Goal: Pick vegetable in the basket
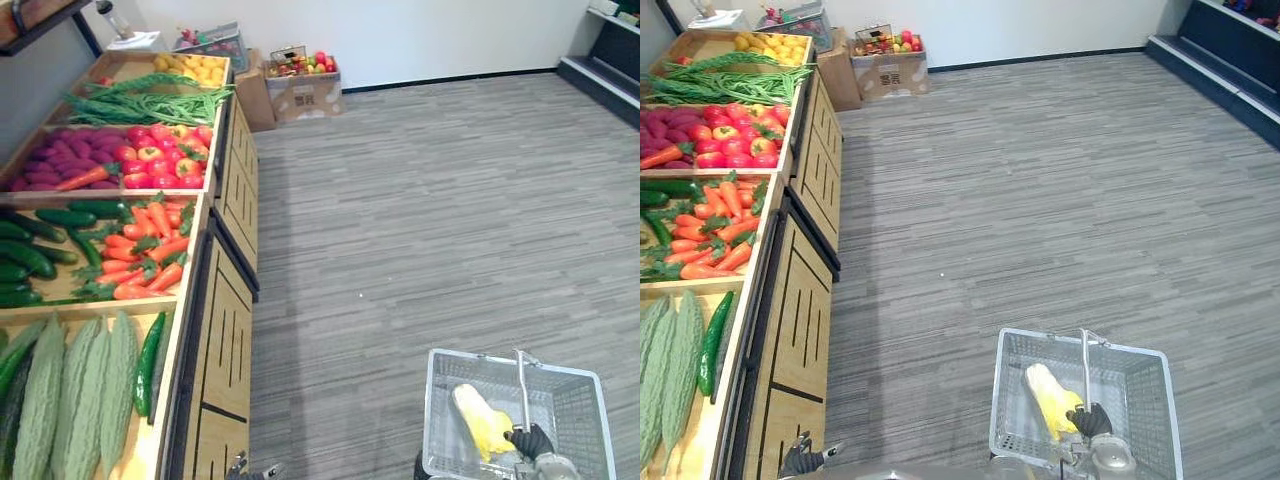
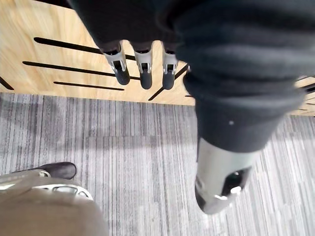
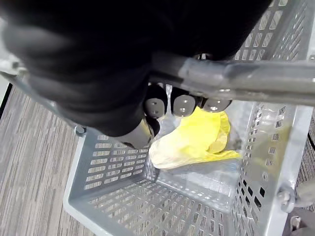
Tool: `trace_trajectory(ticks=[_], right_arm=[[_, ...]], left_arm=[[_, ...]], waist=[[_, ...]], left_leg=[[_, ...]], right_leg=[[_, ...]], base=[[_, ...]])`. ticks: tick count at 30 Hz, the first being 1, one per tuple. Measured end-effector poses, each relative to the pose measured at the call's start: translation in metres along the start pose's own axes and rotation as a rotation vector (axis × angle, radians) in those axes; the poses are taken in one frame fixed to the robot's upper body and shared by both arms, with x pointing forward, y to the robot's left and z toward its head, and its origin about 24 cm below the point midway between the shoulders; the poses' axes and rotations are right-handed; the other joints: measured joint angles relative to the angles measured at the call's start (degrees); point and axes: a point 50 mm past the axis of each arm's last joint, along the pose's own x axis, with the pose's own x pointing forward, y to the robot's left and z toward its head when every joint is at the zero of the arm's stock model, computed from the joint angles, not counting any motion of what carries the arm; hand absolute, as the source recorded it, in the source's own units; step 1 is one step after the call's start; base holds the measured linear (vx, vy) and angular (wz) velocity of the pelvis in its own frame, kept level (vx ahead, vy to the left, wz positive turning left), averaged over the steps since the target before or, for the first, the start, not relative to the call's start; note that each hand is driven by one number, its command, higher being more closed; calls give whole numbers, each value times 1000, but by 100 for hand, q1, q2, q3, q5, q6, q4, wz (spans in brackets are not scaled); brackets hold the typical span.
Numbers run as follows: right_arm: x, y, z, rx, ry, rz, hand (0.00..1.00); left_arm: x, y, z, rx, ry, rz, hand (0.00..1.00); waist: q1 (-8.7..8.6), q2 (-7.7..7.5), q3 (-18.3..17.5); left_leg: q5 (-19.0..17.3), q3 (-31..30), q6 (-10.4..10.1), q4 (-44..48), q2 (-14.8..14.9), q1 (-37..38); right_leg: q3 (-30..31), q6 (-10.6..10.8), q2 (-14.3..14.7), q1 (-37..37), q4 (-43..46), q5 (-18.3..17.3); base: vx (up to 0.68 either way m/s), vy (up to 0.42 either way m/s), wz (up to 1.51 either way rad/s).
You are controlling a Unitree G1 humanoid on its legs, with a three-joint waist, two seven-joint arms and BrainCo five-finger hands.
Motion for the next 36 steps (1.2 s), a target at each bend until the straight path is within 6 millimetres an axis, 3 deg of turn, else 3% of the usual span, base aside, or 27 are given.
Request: trace_trajectory(ticks=[4, 8, 11, 14, 15, 17, 18, 21, 22, 23, 25, 27, 29, 31, 34, 36], right_arm=[[0, 5, -3, 2, 14, 1, 100], [0, 9, -7, 15, 31, -13, 100], [-1, 12, -12, 38, 33, -19, 100], [-1, 13, -10, 44, 27, -22, 100], [0, 13, -10, 44, 26, -23, 100], [1, 16, -3, 39, 5, -6, 100], [2, 16, -3, 37, 5, -5, 100], [6, 12, 8, 40, -6, -14, 100], [7, 9, 8, 37, 1, -19, 100], [7, 3, 7, 34, 11, -27, 100], [7, -3, 7, 51, 17, -35, 100], [6, -6, 5, 47, 19, -29, 100], [5, -11, 2, 36, 25, -37, 100], [2, -14, -4, 29, 38, -41, 100], [3, -12, -1, 24, 19, -23, 100], [2, -12, -3, 21, 21, -22, 100]], left_arm=[[-1, 0, -2, 31, 4, 6, 0], [0, 2, 1, 33, -11, 32, 0], [0, 2, 0, 31, 1, 35, 0], [-1, 3, 0, 24, 4, 41, 0], [-3, 4, -5, 28, 14, 43, 0], [-6, 10, -13, 38, 40, 58, 0], [-5, 11, -12, 38, 41, 60, 0], [-4, 12, -10, 42, 35, 70, 0], [-5, 12, -13, 53, 43, 65, 0], [-8, 13, -19, 83, 58, 56, 0], [-12, 14, -28, 112, 74, 44, 0], [-19, 14, -40, 120, 109, 29, 0], [-23, 10, -48, 115, 134, 13, 0], [-27, 5, -57, 124, 168, -3, 0], [-29, 0, -60, 180, 166, -34, 0], [-25, 0, -54, 189, 148, -38, 0]], waist=[[3, -26, 4], [-4, -64, 27], [7, -115, 28], [20, -45, 49], [36, 77, 50], [106, 95, 52], [110, 38, 59], [322, -285, 347], [350, -287, 373], [368, -178, 384], [362, -87, 389], [363, -48, 378], [381, 55, 385], [484, 80, 384], [467, -49, 334], [436, -125, 301]], left_leg=[[-1, -1, 3, 0, -1, 84], [-98, -1, 160, -22, 59, 132], [-215, 1, 121, 88, 95, 125], [-553, -11, 94, 612, 313, -95], [-619, -3, 50, 709, 399, -120], [-728, 31, -294, 1446, 686, -305], [-687, -33, -300, 1940, 733, -540], [515, -229, -221, 3861, 782, -1587], [403, -259, -212, 3870, 783, -1639], [115, -299, -213, 3608, 742, -1671], [46, -307, -206, 2662, 574, -1666], [377, -425, -199, 1209, 449, -1719], [648, -648, -208, 437, 454, -1756], [1007, -709, -148, 440, 381, -1657], [643, -571, 295, 943, 35, -1672], [258, -441, 437, 1319, -155, -1715]], right_leg=[[2, -3, -2, 74, 32, -2], [2, -5, 51, 92, 104, -1], [-17, -45, 64, 155, 96, -44], [-70, -126, 188, 129, 249, -130], [-95, -191, 237, 78, 411, -177], [-257, -287, 286, -287, 1500, -968], [-289, -289, 288, -305, 1577, -1077], [-268, -346, 10, -70, 1506, -1138], [-276, -342, -14, 7, 1470, -1156], [-310, -343, -45, 136, 1446, -1210], [-309, -279, -119, 235, 1422, -1283], [-272, -201, -152, 248, 1423, -1381], [-237, -140, -113, 309, 1446, -1478], [-47, 1, -175, 391, 1515, -1612], [185, 214, -555, 446, 1597, -1751], [262, 291, -780, 460, 1744, -1860]], base=[[-40, -19, 0], [-119, -36, -1], [-105, -37, 0], [-46, -48, -3], [21, -74, -13], [113, -121, -7], [89, -140, 15], [68, -131, 10], [127, -110, 14], [103, -50, 10], [139, 13, 4], [173, 103, -8], [236, 209, -17], [293, 266, -38], [297, 243, -29], [260, 197, -10]])
